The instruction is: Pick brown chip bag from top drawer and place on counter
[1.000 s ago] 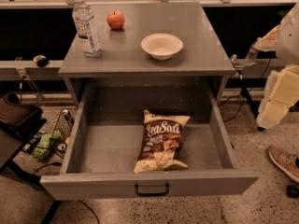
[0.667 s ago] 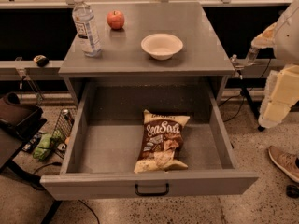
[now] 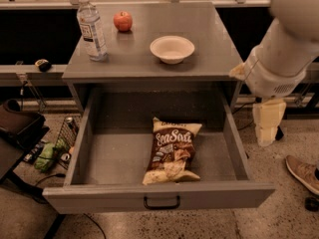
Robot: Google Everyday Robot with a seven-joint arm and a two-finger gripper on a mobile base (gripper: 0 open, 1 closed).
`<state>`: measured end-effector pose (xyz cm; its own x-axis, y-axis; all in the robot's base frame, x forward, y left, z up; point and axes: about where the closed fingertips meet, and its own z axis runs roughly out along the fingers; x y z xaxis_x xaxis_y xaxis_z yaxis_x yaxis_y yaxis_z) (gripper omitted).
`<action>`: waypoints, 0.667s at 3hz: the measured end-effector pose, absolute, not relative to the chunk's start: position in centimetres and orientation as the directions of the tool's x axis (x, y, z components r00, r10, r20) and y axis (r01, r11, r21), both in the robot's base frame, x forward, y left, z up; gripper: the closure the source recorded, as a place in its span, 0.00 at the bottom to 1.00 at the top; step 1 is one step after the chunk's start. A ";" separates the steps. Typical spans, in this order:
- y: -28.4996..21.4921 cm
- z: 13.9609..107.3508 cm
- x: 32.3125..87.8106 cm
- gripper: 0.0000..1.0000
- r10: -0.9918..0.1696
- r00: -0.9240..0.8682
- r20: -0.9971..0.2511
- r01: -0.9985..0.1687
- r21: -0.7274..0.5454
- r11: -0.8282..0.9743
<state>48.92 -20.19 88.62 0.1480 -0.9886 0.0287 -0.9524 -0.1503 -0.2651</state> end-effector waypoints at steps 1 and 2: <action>-19.8 84.9 51.7 0.00 -0.967 0.239 0.091 -0.928 -0.270 -0.256; -19.9 84.8 52.0 0.00 -0.966 0.241 0.098 -0.925 -0.277 -0.259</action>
Offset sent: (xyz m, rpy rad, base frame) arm 0.0236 0.0034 -0.0320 -0.0513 -0.0151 0.0805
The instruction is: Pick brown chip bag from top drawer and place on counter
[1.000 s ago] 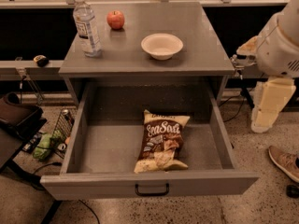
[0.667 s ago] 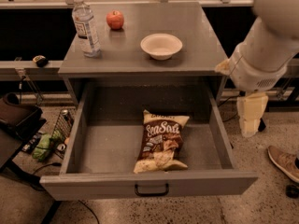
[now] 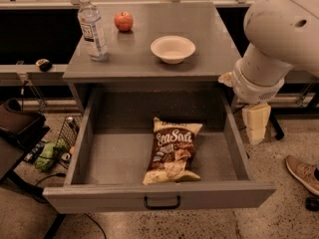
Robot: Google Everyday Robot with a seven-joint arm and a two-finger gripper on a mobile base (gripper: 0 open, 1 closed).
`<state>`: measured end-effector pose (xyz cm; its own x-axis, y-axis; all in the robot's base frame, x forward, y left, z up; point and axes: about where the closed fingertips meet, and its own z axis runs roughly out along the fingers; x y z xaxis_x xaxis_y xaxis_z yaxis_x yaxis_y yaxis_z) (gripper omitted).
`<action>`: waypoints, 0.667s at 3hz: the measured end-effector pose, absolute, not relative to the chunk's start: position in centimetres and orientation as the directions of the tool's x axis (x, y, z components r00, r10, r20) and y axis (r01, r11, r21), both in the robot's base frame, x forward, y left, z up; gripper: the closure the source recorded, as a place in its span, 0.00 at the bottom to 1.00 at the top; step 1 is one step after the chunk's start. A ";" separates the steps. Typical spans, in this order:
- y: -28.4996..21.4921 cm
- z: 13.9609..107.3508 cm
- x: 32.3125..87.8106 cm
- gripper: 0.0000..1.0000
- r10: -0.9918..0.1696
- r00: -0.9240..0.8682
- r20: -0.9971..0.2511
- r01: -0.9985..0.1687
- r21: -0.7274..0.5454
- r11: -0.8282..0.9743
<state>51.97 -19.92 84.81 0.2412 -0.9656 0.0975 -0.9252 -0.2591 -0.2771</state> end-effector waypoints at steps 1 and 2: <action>-18.8 84.1 52.2 0.00 -0.949 0.297 0.109 -0.908 -0.274 -0.315; -16.1 80.3 52.4 0.00 -0.908 0.411 0.086 -0.870 -0.263 -0.418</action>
Offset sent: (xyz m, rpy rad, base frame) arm 0.0177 0.0940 -0.1151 0.0597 0.0001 0.4183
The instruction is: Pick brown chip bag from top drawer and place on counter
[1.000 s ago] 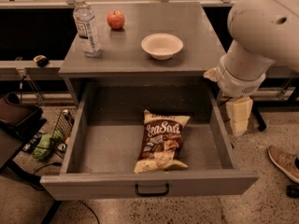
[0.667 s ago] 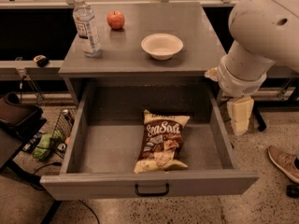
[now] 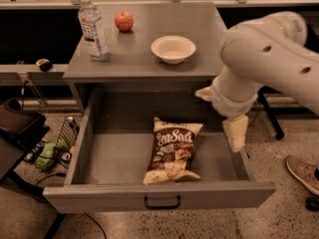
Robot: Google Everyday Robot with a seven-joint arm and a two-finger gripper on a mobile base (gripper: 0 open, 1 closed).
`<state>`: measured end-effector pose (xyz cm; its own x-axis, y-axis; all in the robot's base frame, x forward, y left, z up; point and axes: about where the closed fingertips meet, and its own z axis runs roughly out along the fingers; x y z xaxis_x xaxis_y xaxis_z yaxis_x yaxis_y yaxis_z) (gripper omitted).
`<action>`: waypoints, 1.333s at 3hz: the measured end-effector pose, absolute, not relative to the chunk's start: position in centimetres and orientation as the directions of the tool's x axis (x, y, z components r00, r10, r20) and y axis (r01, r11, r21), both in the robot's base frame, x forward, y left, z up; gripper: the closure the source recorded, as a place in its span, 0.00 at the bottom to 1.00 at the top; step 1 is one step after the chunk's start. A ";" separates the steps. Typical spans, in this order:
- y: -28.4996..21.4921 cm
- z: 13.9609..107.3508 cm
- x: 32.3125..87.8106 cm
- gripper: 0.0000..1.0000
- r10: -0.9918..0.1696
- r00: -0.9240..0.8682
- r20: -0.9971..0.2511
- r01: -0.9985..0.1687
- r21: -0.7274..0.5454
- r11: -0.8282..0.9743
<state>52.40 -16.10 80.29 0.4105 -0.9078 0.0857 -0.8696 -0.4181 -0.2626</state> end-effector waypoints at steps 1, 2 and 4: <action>-11.8 75.8 52.8 0.00 -0.814 0.575 0.075 -0.772 -0.280 -0.571; -8.0 71.3 53.3 0.00 -0.726 0.682 0.083 -0.681 -0.289 -0.673; -3.2 62.7 53.8 0.00 -0.587 0.803 0.099 -0.558 -0.222 -0.800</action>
Offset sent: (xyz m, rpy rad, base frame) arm 0.0183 0.1270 -0.1474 0.0168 -0.0365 0.4999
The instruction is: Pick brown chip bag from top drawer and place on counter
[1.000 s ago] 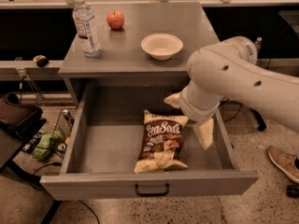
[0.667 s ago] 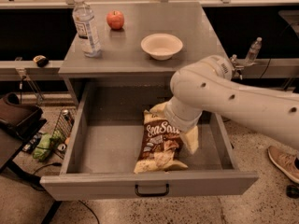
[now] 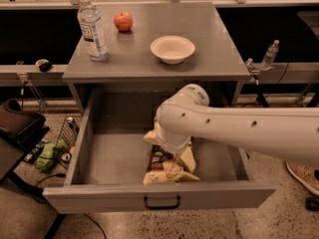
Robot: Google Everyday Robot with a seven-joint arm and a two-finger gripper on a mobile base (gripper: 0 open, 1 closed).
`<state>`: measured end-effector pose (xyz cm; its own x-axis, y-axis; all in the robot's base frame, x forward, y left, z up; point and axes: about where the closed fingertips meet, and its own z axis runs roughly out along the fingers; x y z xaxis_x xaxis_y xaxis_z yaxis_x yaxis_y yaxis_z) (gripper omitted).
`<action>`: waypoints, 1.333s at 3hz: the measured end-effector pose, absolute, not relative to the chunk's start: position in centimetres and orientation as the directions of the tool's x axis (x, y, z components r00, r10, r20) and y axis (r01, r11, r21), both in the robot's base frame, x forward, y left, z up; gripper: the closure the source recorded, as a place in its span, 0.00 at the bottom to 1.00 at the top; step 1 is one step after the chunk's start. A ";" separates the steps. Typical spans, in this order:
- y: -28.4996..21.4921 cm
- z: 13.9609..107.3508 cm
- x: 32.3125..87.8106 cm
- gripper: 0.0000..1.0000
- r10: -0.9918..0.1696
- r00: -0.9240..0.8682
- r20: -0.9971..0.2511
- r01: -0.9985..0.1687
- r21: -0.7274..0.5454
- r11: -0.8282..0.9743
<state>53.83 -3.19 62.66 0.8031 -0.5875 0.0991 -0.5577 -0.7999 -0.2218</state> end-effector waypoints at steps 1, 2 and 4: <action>-1.7 59.6 53.6 0.18 -0.554 0.830 0.072 -0.533 -0.192 -0.824; -1.7 59.4 53.5 0.42 -0.553 0.830 0.069 -0.533 -0.190 -0.824; -1.7 60.2 53.5 0.96 -0.553 0.830 0.069 -0.533 -0.190 -0.824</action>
Offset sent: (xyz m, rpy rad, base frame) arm -0.0021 0.0124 -0.0263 -0.0087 0.0340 0.0345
